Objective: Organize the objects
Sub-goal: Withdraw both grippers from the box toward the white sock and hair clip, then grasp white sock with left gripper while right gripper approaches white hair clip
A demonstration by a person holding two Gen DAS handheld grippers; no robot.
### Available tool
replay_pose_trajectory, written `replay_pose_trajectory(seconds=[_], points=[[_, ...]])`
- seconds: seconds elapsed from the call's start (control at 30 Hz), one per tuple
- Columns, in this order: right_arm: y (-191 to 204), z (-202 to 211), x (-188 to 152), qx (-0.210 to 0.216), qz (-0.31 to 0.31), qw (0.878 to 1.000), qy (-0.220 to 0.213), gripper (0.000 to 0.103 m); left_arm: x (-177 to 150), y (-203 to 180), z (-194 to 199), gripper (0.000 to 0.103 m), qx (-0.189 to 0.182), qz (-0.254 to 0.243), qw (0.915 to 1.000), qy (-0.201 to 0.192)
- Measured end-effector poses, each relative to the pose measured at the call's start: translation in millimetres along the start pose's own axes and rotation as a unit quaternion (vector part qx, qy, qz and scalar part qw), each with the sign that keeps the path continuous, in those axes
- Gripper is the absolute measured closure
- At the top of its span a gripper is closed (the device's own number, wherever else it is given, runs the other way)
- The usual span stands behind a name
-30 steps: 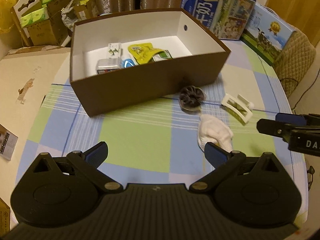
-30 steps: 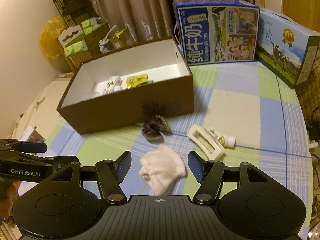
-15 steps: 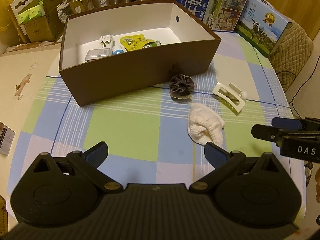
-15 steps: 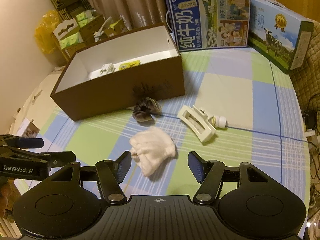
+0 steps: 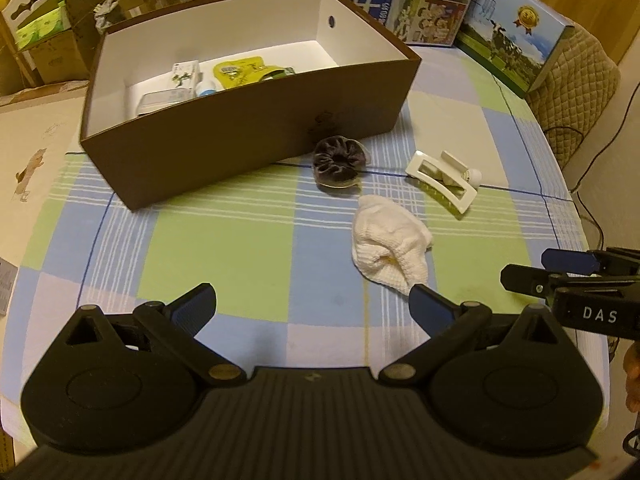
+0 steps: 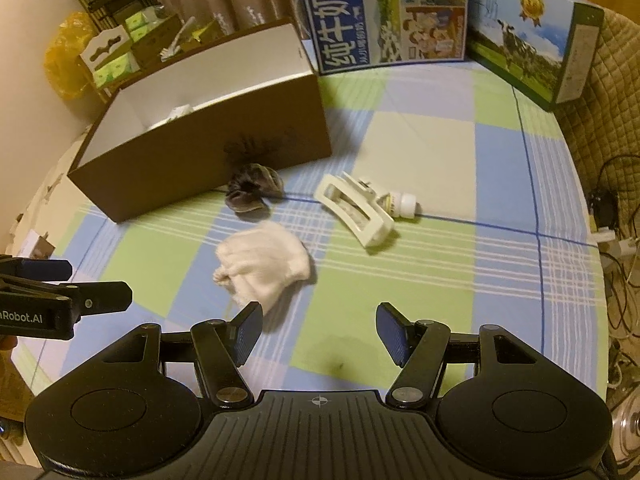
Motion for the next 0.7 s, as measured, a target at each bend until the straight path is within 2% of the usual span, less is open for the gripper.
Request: replay_pose_trajectory(seconds=[0.7], points=[[-40.0,-25.8,3.3,-0.034,-0.047,0.998,0.033,0.043,16.3,-17.9,-53.6,0.003,-0.03,-0.04,0.9981,0.036]])
Point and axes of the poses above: each gripper's, at about its wrist camera, not at the fingertips, and z roughly against the way its jaws point, y to its left, x to its top, the point moved 9 cm from there along -z, roughly the way its jaws point, and after that the axes turned 14 degrees about -x, right-handed, at the moved point
